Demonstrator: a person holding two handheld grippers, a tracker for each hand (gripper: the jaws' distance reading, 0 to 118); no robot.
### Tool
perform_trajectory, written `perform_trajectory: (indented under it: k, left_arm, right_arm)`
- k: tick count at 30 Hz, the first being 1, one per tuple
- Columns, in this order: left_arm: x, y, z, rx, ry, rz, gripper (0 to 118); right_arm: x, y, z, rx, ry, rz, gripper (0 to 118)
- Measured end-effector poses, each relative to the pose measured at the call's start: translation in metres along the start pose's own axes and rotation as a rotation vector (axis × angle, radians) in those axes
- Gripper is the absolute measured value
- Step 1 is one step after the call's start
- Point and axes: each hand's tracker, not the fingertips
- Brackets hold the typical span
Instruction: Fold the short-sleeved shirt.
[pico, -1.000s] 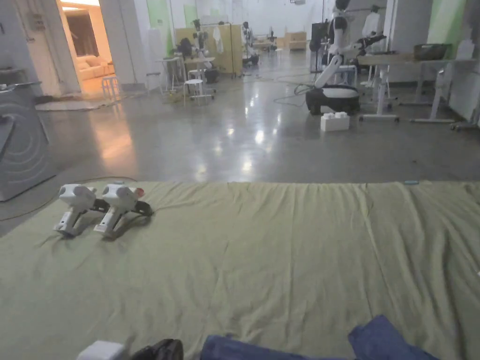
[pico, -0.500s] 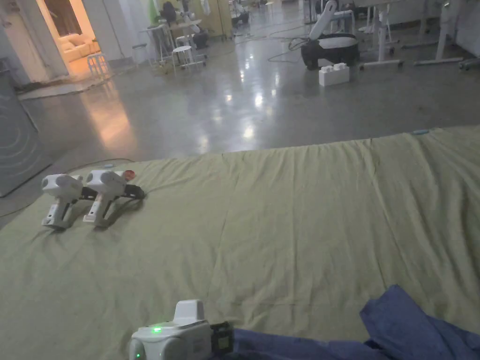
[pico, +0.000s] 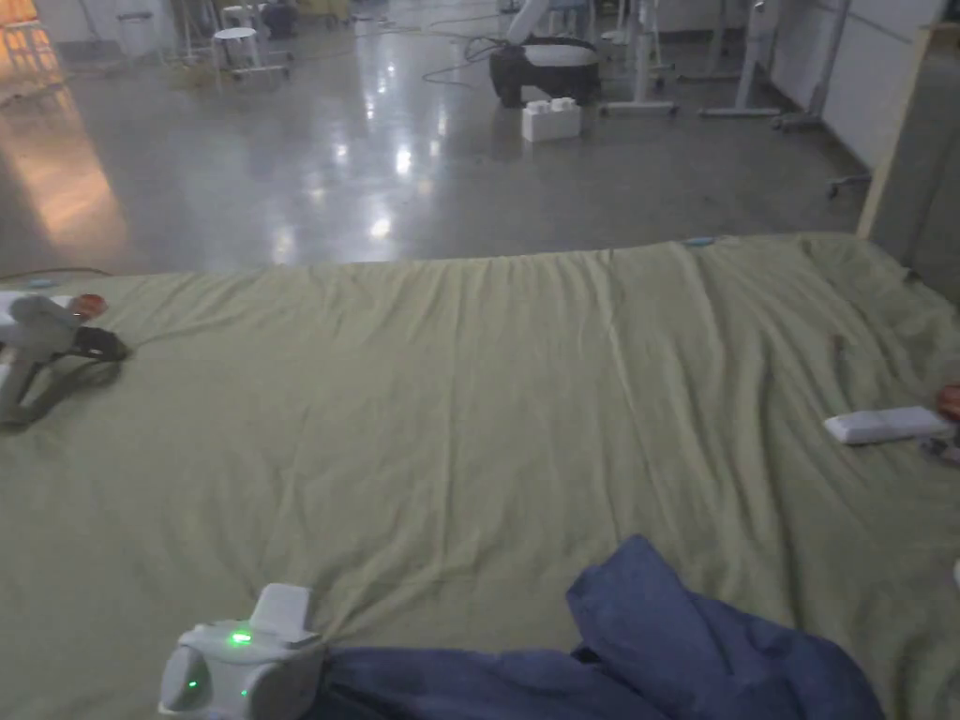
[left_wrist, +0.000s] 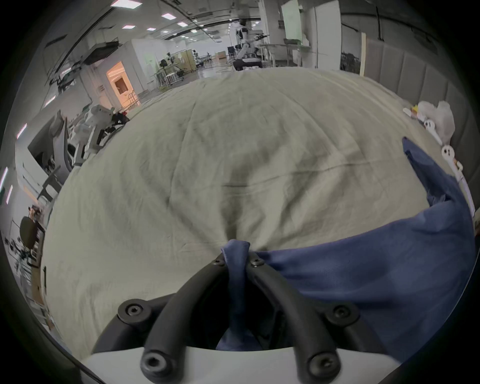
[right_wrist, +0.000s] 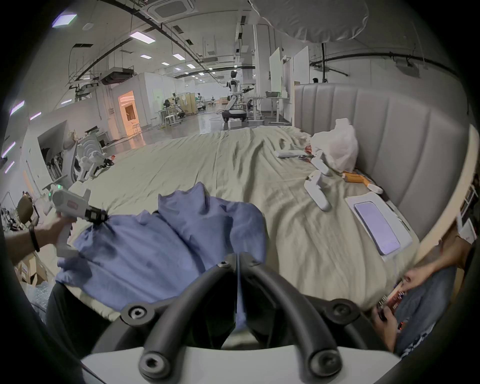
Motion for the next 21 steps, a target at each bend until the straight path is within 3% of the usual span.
perform_trajectory:
  k: [1, 3, 4, 6, 8, 11, 14, 16, 17, 18, 19, 21]
  left_arm:
    - [0.002, 0.0, -0.002, -0.006, 0.001, -0.009, 6]
    - [-0.003, 0.002, -0.002, -0.012, -0.008, -0.007, 5]
    - [-0.006, 0.003, -0.003, -0.016, -0.017, 0.011, 5]
    - [-0.009, 0.003, -0.003, -0.022, -0.034, 0.031, 5]
    - [-0.014, 0.004, -0.003, -0.026, -0.047, 0.037, 5]
    - [-0.013, 0.004, -0.003, -0.028, -0.054, 0.038, 5]
    - [-0.013, 0.003, -0.004, -0.023, -0.053, 0.031, 5]
    - [-0.013, 0.003, -0.003, -0.02, -0.054, 0.022, 5]
    - [-0.013, 0.003, -0.003, -0.02, -0.055, 0.018, 5]
    - [-0.014, 0.004, -0.002, -0.021, -0.058, 0.021, 5]
    - [-0.017, 0.006, 0.0, -0.034, -0.074, 0.037, 5]
    - [-0.03, 0.009, 0.01, -0.034, -0.119, 0.121, 5]
  right_arm:
    - [0.004, 0.012, -0.016, -0.008, -0.005, 0.003, 22]
    - [0.014, 0.035, -0.056, -0.025, 0.013, 0.005, 78]
    - [0.02, 0.045, -0.079, -0.039, 0.031, -0.006, 95]
    - [0.032, 0.064, -0.13, -0.128, 0.057, 0.007, 95]
    - [0.04, 0.073, -0.179, -0.179, 0.052, 0.086, 95]
    - [0.05, 0.072, -0.237, -0.307, 0.002, 0.096, 79]
    - [0.047, 0.066, -0.252, -0.395, 0.037, 0.088, 65]
    - [0.04, 0.069, -0.238, -0.346, 0.036, 0.157, 30]
    - [0.038, 0.071, -0.234, -0.351, 0.072, 0.157, 19]
    - [0.035, 0.07, -0.228, -0.36, 0.099, 0.154, 19]
    - [0.033, 0.07, -0.225, -0.373, 0.128, 0.151, 0]
    - [0.032, 0.074, -0.217, -0.377, 0.108, 0.158, 0]
